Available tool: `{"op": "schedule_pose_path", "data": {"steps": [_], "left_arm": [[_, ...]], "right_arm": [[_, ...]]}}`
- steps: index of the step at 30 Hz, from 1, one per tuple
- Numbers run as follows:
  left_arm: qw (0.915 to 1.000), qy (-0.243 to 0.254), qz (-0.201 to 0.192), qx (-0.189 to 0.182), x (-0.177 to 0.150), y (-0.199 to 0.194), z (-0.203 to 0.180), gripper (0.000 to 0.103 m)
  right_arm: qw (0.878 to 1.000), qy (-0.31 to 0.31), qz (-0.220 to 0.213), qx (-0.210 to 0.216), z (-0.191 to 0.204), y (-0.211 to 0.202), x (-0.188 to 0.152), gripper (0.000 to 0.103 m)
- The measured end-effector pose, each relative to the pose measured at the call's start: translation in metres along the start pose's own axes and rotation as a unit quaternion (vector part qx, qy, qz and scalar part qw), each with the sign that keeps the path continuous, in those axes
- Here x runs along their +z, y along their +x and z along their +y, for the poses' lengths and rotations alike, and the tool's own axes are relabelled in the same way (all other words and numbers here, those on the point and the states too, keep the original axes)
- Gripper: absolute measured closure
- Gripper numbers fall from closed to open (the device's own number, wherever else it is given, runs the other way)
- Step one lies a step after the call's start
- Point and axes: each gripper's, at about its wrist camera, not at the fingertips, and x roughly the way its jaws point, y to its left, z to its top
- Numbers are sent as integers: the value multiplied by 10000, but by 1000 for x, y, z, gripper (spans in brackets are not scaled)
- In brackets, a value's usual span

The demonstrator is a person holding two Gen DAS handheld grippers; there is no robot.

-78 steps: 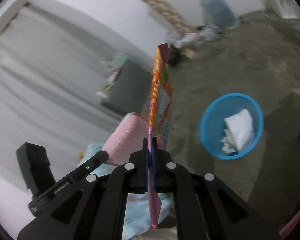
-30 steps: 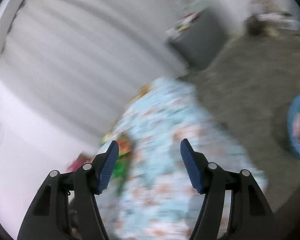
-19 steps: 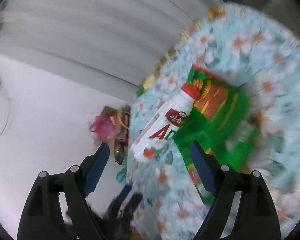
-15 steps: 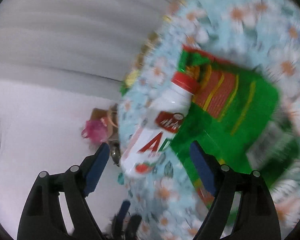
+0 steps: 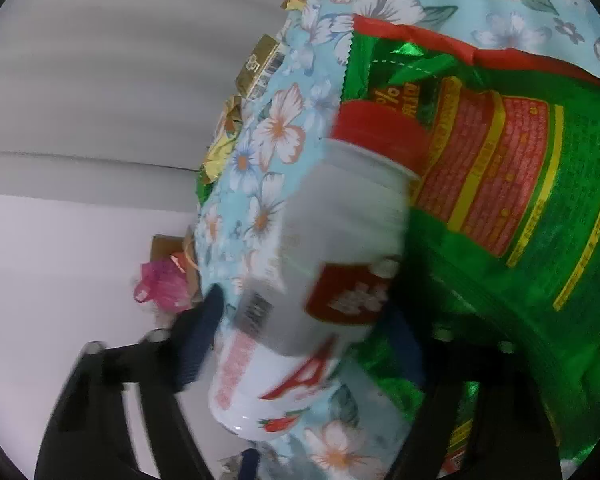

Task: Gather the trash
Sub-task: 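Close the right tool around the white AD milk bottle and lift it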

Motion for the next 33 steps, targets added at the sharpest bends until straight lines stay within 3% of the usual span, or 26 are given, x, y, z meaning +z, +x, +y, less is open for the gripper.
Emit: {"op": "schedule_pose_path", "data": {"steps": [5,10,20,26,30,33], "left_arm": [[9999,8,-86,68,2,-5,5,14],[9999,15,-158,31,4,-11,5,14],[9998,93,70,-159,0,-6,-3,14],[9986,72,213,-475,2,-8,-11,14],[9913,46,554,-1190,5,2,-25,14],[9806,25,952,-1713,4,21,-44,14]], "right_arm": [[9997,59,9,253,-13,-16,3,37],[9948,89,504,877,-28,-31,2,39],[9869,-553,935,1189,-52,-109,-21,39],[9874,-1159,643,867,-61,-165,-30,40],[9848,-1711,204,231,-62,-191,-31,40],[9791,-2017,-31,-247,-65,-196,-29,40]]}}
